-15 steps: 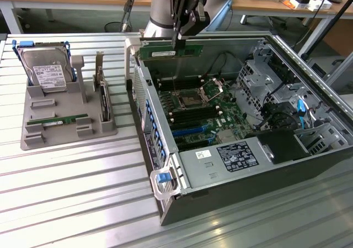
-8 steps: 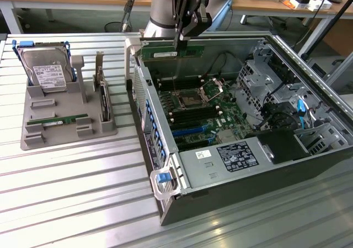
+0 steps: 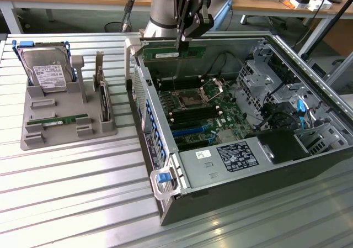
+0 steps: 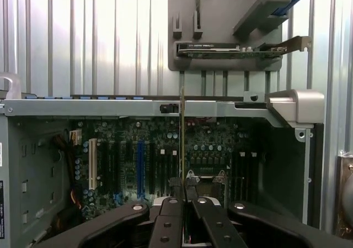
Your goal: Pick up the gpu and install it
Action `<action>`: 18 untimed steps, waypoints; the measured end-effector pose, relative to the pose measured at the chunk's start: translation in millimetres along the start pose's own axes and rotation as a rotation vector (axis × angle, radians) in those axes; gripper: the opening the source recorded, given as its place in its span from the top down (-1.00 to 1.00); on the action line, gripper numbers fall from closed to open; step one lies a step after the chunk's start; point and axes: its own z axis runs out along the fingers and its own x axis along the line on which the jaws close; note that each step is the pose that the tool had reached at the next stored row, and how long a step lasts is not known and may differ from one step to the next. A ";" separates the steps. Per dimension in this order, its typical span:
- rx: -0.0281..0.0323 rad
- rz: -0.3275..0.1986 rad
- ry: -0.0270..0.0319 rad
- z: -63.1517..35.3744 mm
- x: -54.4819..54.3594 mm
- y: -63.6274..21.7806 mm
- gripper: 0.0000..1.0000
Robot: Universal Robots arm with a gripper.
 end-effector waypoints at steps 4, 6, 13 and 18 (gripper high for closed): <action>0.0000 0.000 0.0005 1.3 0.1 -3.1 0.76; 0.0000 0.000 0.0009 2.0 0.1 -4.8 0.76; 0.0000 0.000 0.0021 4.4 0.2 -10.1 0.76; 0.0000 0.000 0.0026 5.8 0.3 -13.1 0.76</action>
